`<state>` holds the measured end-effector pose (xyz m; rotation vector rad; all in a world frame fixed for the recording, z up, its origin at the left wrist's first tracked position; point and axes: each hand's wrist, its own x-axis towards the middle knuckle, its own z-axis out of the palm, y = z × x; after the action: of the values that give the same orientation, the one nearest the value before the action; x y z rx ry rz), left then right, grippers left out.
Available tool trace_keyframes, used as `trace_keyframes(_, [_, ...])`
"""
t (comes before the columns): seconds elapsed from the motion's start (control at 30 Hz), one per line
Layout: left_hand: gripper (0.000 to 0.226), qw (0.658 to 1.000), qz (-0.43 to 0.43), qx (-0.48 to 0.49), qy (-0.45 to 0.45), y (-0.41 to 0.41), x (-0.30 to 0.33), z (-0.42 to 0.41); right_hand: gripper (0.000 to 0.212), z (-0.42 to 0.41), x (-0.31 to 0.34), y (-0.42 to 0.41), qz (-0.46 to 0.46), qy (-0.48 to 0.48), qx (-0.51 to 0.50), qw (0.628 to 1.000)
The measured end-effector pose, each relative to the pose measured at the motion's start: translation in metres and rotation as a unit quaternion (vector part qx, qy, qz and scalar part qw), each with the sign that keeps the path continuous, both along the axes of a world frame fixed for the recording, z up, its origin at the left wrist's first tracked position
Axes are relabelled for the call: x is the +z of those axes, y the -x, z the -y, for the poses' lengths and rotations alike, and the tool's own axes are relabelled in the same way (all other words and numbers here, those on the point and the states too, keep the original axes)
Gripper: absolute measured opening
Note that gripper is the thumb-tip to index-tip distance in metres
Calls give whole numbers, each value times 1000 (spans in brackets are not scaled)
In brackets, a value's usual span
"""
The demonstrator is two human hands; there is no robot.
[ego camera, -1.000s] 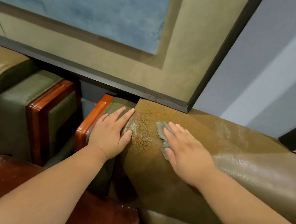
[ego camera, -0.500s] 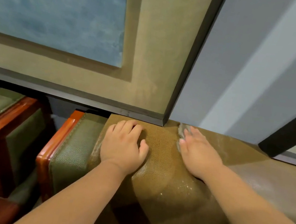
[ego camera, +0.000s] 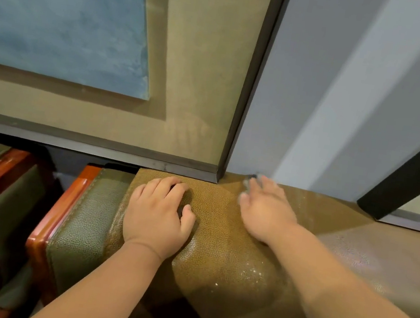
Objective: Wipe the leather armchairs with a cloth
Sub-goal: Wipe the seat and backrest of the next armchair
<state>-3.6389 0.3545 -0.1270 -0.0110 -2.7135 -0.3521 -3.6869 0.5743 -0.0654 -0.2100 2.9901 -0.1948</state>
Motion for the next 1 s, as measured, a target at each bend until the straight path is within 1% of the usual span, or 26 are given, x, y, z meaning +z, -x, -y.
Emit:
trace_keyframes(0.1, [47,1000,-1,-5,0,-2,-1,0,69,38,-9,-63,-17,10,133,991])
trace_keyframes(0.17, [47,1000,-7,-2,-1,-3,-2,1,73,21,-17,-85,-28,-1,171,985])
trace_keyframes(0.2, [47,1000,-13,-1,-4,-3,-1,1,70,1,-21,-85,-54,-8,163,985])
trace_keyframes(0.23, [46,1000,-19,-2,-7,-2,-1,0,67,-24,-27,-80,-82,-11,128,988])
trace_keyframes(0.3, [45,1000,-24,-5,-6,-1,0,-1,61,-70,-26,-72,-106,14,-5,994])
trace_keyframes(0.33, [45,1000,-26,-4,-3,1,0,-2,60,-78,-23,-70,-105,18,-53,993])
trace_keyframes(0.37, [46,1000,-26,-3,-2,2,0,-1,61,-71,-22,-71,-116,20,-73,990])
trace_keyframes(0.4, [46,1000,-23,-4,0,3,0,-1,62,-50,-25,-77,-132,17,-67,989])
trace_keyframes(0.43, [46,1000,-20,-6,1,2,-1,-2,64,-22,-32,-87,-143,6,-31,989])
trace_keyframes(0.5, [45,1000,-25,-8,-1,-1,-4,0,68,32,-49,-116,-138,-21,80,987])
trace_keyframes(0.53, [45,999,-32,-10,-3,-2,-5,0,70,46,-54,-126,-134,-32,131,982])
trace_keyframes(0.6, [45,999,-43,-8,-9,-4,-5,0,72,31,-55,-123,-145,-60,195,968])
trace_keyframes(0.63, [45,999,-44,-7,-12,-4,-4,0,73,9,-57,-117,-157,-64,190,967])
trace_keyframes(0.67, [46,999,-41,-9,-15,-3,-3,0,72,-18,-56,-113,-154,-62,165,972])
trace_keyframes(0.73, [48,999,-32,-15,-13,-3,-1,-2,69,-64,-50,-115,-158,-77,62,983])
trace_keyframes(0.8, [49,999,-28,-9,-17,-2,-1,-4,66,-69,-47,-119,-145,-46,-57,987])
trace_keyframes(0.83, [49,1000,-21,-9,-20,-1,-1,-5,66,-53,-46,-119,-152,-32,-86,984])
trace_keyframes(0.87, [48,1000,-10,-12,-21,-1,-1,-6,66,-32,-47,-122,-154,-31,-78,984])
trace_keyframes(0.9, [48,1000,2,-12,-20,-3,-2,-6,67,-11,-52,-127,-159,-41,-28,986])
trace_keyframes(0.97, [47,1000,12,-9,-11,-7,-3,-3,70,15,-67,-139,-155,-73,122,978])
trace_keyframes(1.0, [47,1000,13,-5,-4,-8,-2,-1,70,11,-67,-137,-140,-86,181,970])
